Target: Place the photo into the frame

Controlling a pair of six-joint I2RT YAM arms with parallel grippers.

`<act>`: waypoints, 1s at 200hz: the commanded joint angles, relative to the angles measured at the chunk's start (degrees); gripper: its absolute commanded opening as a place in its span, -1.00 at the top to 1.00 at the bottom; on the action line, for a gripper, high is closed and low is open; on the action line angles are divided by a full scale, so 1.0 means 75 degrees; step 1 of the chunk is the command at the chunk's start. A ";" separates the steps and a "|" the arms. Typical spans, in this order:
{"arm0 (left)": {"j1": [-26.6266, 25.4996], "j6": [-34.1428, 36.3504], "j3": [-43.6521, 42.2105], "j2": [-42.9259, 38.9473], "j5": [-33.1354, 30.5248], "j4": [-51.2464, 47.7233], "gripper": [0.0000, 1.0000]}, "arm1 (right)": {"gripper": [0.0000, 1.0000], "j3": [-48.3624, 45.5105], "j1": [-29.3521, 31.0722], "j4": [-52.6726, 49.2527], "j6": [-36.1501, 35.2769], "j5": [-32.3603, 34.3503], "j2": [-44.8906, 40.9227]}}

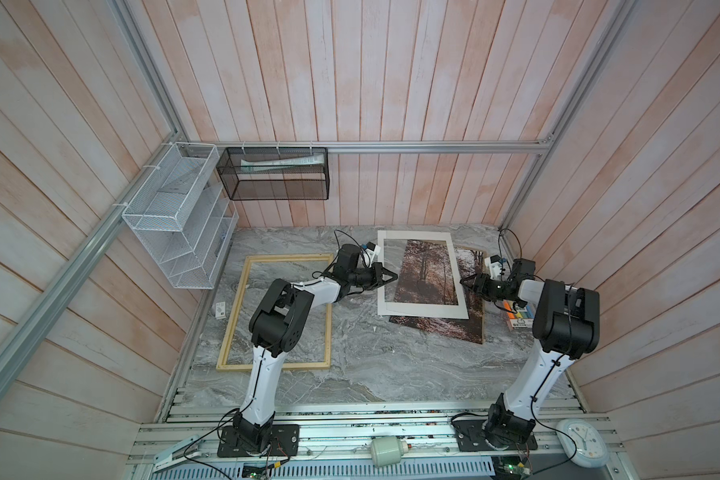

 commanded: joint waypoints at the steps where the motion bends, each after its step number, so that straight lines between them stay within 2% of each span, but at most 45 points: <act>1: 0.0094 0.0065 0.0116 -0.0635 0.0586 0.0717 1.00 | -0.20 -0.0217 -0.0033 0.0542 0.0626 0.0388 -0.0449; 21: 0.0210 -0.0222 0.0006 -0.0839 0.0921 0.1136 1.00 | -0.22 -0.0477 -0.0032 0.0933 0.0949 0.0326 -0.0838; 52: 0.0402 -0.0657 -0.0469 -0.1226 0.1425 0.2006 1.00 | -0.26 -0.0736 -0.0038 0.1493 0.1463 -0.0304 -0.1428; 94: 0.0579 -0.0734 -0.1189 -0.1809 0.1983 0.2867 1.00 | -0.47 -0.0950 0.0005 0.2587 0.2354 -0.1729 -0.1795; 127: 0.0687 -0.1035 -0.1771 -0.2116 0.2432 0.3962 1.00 | -0.61 -0.1275 0.0258 0.3787 0.3140 -0.2487 -0.1846; 161: 0.0722 -0.1277 -0.2322 -0.2411 0.2575 0.4883 1.00 | -0.62 -0.1545 0.0702 0.4693 0.3751 -0.2906 -0.1867; 200: 0.0722 -0.1159 -0.2474 -0.2564 0.2666 0.4846 1.00 | -0.60 -0.1954 0.1016 0.5976 0.4604 -0.3236 -0.1904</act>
